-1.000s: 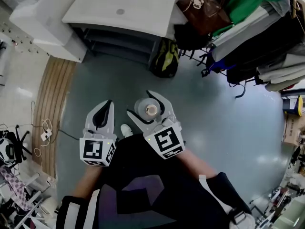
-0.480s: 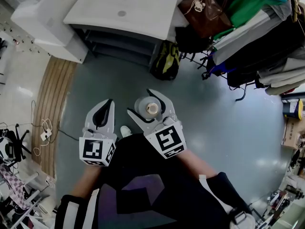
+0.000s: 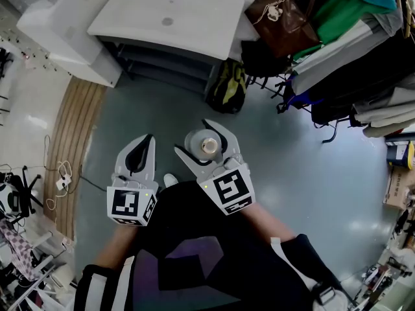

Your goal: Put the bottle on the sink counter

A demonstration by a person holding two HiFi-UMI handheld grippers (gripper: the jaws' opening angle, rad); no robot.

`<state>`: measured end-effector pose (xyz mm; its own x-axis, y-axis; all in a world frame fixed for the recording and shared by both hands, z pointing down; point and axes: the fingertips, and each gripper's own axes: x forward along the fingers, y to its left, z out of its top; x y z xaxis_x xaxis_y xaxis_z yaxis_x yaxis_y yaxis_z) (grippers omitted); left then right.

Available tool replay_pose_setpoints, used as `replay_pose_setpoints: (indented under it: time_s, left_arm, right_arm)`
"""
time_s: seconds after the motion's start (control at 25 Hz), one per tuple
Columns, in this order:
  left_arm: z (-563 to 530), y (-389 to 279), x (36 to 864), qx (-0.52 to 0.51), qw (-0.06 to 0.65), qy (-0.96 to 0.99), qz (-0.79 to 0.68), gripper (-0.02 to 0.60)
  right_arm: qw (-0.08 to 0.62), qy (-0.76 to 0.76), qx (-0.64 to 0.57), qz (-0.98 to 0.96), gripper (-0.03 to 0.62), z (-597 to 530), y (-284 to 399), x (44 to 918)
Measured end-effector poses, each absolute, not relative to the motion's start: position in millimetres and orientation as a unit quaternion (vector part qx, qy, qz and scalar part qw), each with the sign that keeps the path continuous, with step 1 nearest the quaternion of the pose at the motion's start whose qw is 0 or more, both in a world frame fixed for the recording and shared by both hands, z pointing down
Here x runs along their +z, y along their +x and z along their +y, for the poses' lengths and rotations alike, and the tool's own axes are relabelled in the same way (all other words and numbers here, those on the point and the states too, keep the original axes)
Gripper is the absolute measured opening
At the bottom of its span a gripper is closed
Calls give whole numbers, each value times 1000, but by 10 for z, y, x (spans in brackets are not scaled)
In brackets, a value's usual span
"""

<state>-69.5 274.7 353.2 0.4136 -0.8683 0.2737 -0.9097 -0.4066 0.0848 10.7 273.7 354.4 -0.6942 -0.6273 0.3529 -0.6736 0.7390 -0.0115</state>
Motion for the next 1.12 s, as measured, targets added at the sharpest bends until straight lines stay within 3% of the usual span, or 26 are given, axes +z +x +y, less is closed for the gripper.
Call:
replay_pose_setpoints:
  time_s: [1.12]
  left_arm:
    - [2070,99,3528,109,111,821,-549,2]
  right_arm:
    - [143,353,65,-922,341,2019,970,3512]
